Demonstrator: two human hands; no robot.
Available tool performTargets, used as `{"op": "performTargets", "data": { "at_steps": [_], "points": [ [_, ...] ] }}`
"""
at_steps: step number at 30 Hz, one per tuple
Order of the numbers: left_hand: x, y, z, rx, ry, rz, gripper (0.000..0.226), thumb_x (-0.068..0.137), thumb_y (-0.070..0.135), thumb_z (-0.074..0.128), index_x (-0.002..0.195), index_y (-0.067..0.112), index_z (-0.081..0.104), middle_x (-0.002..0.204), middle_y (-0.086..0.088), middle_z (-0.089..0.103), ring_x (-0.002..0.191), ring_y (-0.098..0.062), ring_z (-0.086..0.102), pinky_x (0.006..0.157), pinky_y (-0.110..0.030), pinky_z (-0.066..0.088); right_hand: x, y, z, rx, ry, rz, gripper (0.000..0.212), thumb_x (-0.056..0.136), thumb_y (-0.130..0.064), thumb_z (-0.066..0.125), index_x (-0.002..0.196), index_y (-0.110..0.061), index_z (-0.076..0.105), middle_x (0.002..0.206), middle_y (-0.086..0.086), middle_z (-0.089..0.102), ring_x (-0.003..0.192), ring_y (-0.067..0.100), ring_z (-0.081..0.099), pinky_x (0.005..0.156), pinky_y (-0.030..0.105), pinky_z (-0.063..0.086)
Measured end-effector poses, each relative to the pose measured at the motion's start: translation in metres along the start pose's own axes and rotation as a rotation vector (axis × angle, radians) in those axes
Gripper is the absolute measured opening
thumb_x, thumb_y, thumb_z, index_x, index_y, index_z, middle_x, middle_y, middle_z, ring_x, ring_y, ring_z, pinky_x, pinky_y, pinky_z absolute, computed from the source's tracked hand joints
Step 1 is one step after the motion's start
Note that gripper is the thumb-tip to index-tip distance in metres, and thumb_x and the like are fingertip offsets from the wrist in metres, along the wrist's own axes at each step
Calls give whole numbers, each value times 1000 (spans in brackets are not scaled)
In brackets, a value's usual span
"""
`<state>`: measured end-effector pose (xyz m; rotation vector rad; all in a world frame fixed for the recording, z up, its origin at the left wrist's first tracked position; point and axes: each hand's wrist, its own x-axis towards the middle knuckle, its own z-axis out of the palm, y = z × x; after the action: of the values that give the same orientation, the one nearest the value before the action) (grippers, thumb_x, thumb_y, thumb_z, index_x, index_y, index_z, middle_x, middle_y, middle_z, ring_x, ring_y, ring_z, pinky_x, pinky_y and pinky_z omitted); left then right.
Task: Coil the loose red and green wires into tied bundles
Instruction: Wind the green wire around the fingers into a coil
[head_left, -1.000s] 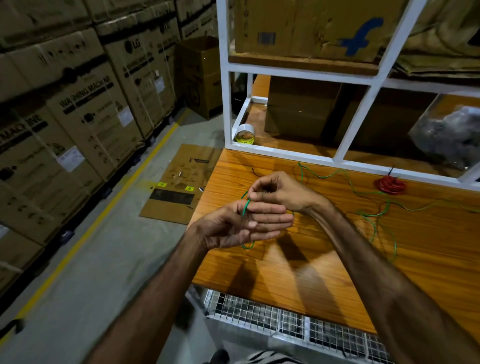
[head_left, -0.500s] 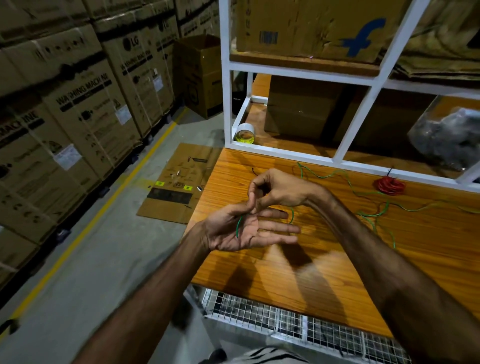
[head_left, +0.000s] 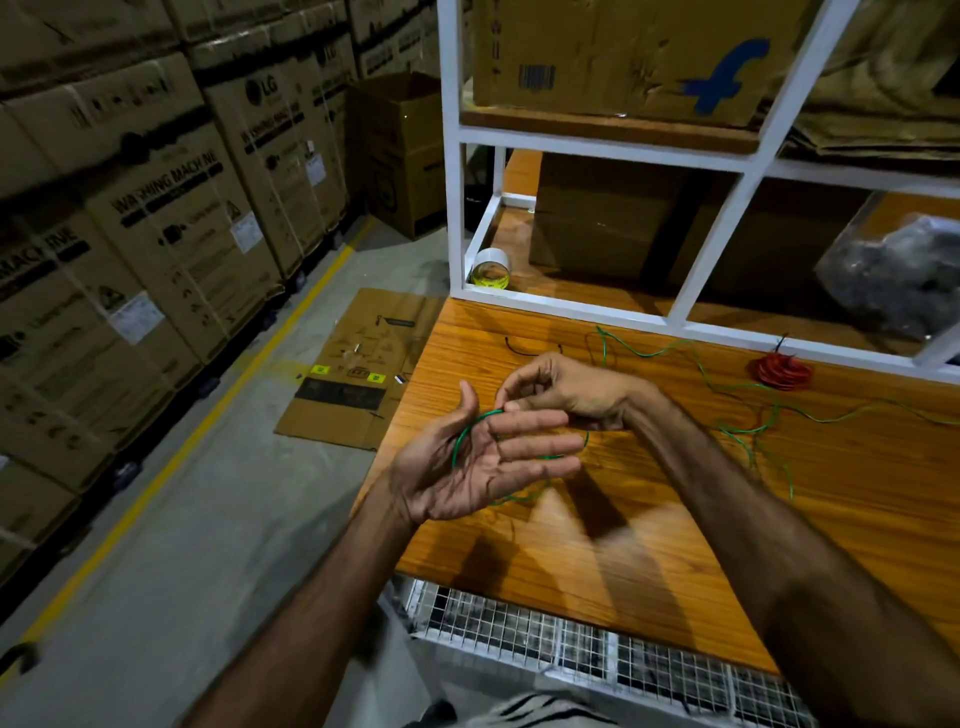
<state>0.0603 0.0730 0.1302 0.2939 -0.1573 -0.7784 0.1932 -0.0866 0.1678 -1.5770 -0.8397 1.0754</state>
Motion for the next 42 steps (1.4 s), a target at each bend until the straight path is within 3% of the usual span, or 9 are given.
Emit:
{"op": "performTargets", "data": {
  "at_steps": [8,11,15,22,27,30,32,37,42],
  "points": [
    [0,-6,5,85,85,151,57,107,10,42,156,-8,21,161,-32,27,151,-44,27,122,-46,32,1,9,8,83,69,-57,7,94,-2,63,97,-2,69,87,1,76,77,6,70,73,19,58],
    [1,-8,6,140,91,140,58,100,-8,42,155,-9,23,159,-33,30,149,-45,31,120,-45,33,1,9,6,-14,93,-96,11,88,-12,74,96,-4,73,89,3,75,80,8,69,74,20,56],
    [2,-12,6,148,67,39,67,94,-17,44,157,-7,21,157,-38,28,149,-48,27,115,-41,41,1,2,3,-240,73,-140,7,90,-4,76,97,-2,77,90,4,75,82,6,67,74,20,52],
    [8,-14,4,243,3,-43,83,85,-24,47,159,-1,18,160,-32,25,148,-51,20,111,-35,46,4,6,7,-263,126,-165,6,88,-2,78,94,-1,77,86,2,74,78,2,66,72,18,51],
    [5,-7,-5,218,-46,223,80,79,-34,38,154,-6,32,158,-28,36,149,-41,32,120,-44,36,0,24,7,-108,205,-167,25,90,13,64,94,-8,77,86,-4,77,78,8,70,70,20,54],
    [6,1,-10,183,23,413,91,75,-36,26,159,-1,21,166,-22,23,154,-37,23,126,-44,23,-3,41,14,-71,311,-131,24,84,4,55,74,-14,67,59,-10,59,52,3,46,50,19,35],
    [9,3,-15,165,38,493,98,72,-37,23,161,3,13,169,-19,15,156,-38,15,128,-46,13,-2,50,17,-143,363,-87,32,92,4,56,69,-16,63,54,-10,53,47,0,40,48,20,30],
    [13,16,-35,163,337,660,116,58,-40,26,159,17,25,161,-17,37,148,-41,36,121,-51,32,-10,49,27,-292,195,72,25,109,-9,49,97,-12,71,68,-2,61,46,-3,45,48,12,34],
    [15,24,-40,323,776,716,117,69,-42,8,162,28,18,167,-8,28,152,-29,31,124,-42,24,-17,41,28,-476,152,93,26,108,-19,53,100,-9,76,63,-11,61,53,-3,49,54,17,38]
  ]
}}
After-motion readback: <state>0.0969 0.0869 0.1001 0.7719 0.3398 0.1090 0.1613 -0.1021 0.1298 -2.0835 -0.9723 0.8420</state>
